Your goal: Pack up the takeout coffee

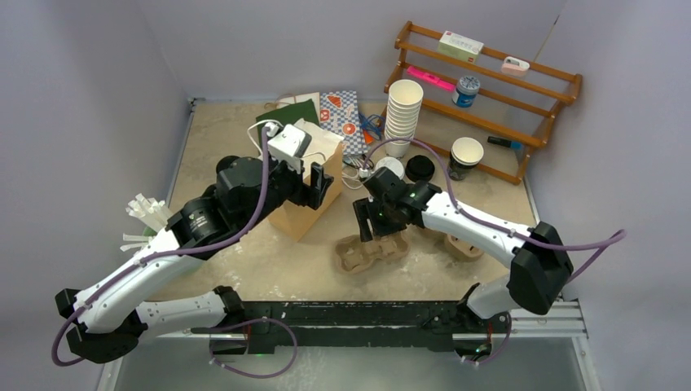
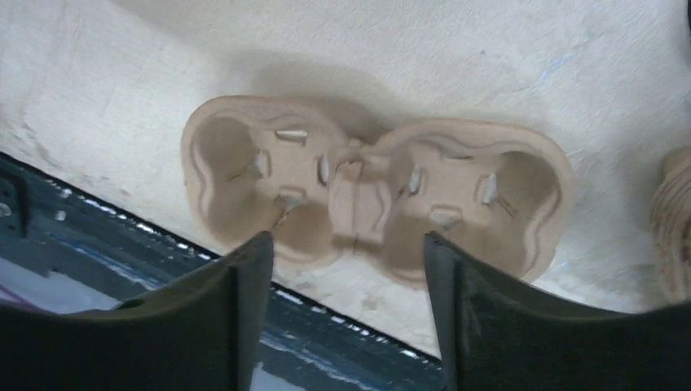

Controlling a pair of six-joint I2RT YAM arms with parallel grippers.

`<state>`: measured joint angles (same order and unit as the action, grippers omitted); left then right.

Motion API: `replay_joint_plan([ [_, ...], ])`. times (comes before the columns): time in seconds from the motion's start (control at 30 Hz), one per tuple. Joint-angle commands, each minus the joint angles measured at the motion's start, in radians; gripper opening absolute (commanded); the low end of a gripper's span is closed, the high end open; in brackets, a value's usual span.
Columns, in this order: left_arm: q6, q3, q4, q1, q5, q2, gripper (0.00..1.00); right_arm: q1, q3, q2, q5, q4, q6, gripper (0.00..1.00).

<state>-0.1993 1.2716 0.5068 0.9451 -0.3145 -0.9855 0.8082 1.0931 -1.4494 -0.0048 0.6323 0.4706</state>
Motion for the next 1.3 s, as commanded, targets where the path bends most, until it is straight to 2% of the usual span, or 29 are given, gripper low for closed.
replay_joint_plan([
  [0.0, -0.033, -0.011, 0.02, 0.004, -0.052, 0.013, 0.75, 0.003, -0.032, 0.053, 0.055, -0.061, -0.013, 0.82],
  [0.07, -0.044, -0.01, 0.027, 0.003, -0.059, 0.013, 0.75, 0.004, -0.065, 0.095, 0.061, -0.086, -0.006, 0.95],
  [0.2, -0.048, 0.011, 0.069, 0.003, -0.113, 0.023, 0.75, 0.028, -0.118, 0.16, 0.083, -0.119, 0.035, 0.98],
  [0.37, -0.056, 0.02, 0.117, 0.003, -0.203, 0.045, 0.75, 0.071, -0.175, 0.163, 0.162, -0.167, 0.072, 0.87],
  [0.5, -0.045, 0.028, 0.176, -0.015, -0.316, 0.056, 0.75, 0.094, -0.195, 0.121, 0.156, -0.221, 0.069, 0.85],
  [0.6, -0.035, 0.034, 0.199, -0.07, -0.315, 0.08, 0.75, 0.114, -0.197, 0.086, 0.171, -0.24, 0.064, 0.85],
  [0.77, 0.0, 0.028, 0.215, -0.169, -0.312, 0.1, 0.74, 0.139, -0.2, 0.031, 0.214, -0.244, 0.072, 0.78],
  [1.07, 0.035, 0.051, 0.25, -0.175, -0.46, 0.109, 0.72, 0.155, -0.252, -0.013, 0.227, -0.289, 0.083, 0.69],
  [1.27, 0.049, 0.043, 0.248, -0.175, -0.477, 0.102, 0.71, 0.156, -0.256, -0.025, 0.235, -0.302, 0.081, 0.58],
])
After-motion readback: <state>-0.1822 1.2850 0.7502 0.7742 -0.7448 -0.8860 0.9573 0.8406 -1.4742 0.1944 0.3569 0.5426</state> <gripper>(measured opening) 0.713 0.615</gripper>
